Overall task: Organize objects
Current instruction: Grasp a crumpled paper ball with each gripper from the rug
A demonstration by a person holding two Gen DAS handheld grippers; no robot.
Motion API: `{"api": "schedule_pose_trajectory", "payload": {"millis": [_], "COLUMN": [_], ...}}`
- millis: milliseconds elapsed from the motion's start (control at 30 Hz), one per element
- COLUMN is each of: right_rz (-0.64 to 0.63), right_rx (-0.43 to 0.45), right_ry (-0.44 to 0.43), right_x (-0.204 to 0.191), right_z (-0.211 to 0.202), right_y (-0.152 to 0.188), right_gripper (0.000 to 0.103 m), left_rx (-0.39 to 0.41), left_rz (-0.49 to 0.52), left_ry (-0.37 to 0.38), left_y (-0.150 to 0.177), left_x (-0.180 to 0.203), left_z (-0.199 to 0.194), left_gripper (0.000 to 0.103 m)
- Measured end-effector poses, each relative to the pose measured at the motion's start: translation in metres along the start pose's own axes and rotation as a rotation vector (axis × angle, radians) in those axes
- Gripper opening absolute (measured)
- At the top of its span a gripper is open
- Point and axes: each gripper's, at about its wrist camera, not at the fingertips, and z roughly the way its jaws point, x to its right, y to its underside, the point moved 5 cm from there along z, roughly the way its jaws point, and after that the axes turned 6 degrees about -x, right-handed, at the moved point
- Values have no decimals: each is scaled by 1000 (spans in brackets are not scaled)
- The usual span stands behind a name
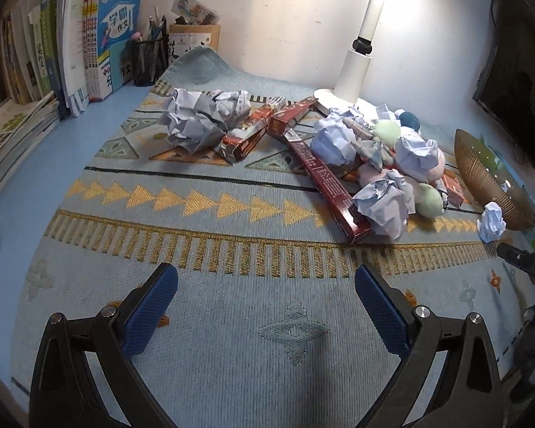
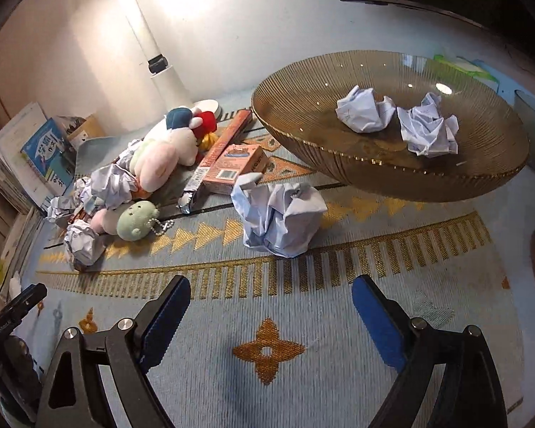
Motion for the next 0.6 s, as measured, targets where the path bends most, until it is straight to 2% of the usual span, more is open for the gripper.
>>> {"api": "schedule_pose_trajectory", "payload": {"millis": [67,167,300,433,600], "right_rz": [15,33,34,15,29], "right_rx": [-26,-29,-25,-33,-55], "right_ry": [-19,-36,-36,-19,-29], "right_x": [2,7,7,3,4], "right_z": [5,7,9,12,15], "right_y": [-1,-3,-4,-5,-11], "right_gripper": [91,92,93,95,95], "left_rx": [-10,40,94,65,54], "left_rz": [16,12,-68,-39,-113], "left_ry": [12,26,7,-29,27], "left_y": [2,-2,-43,-91,-128], "left_x": [3,-6,-48,-74,-87], "left_z": [-1,-15,-21,7,41], "left_gripper": [99,99,99,99,99]}}
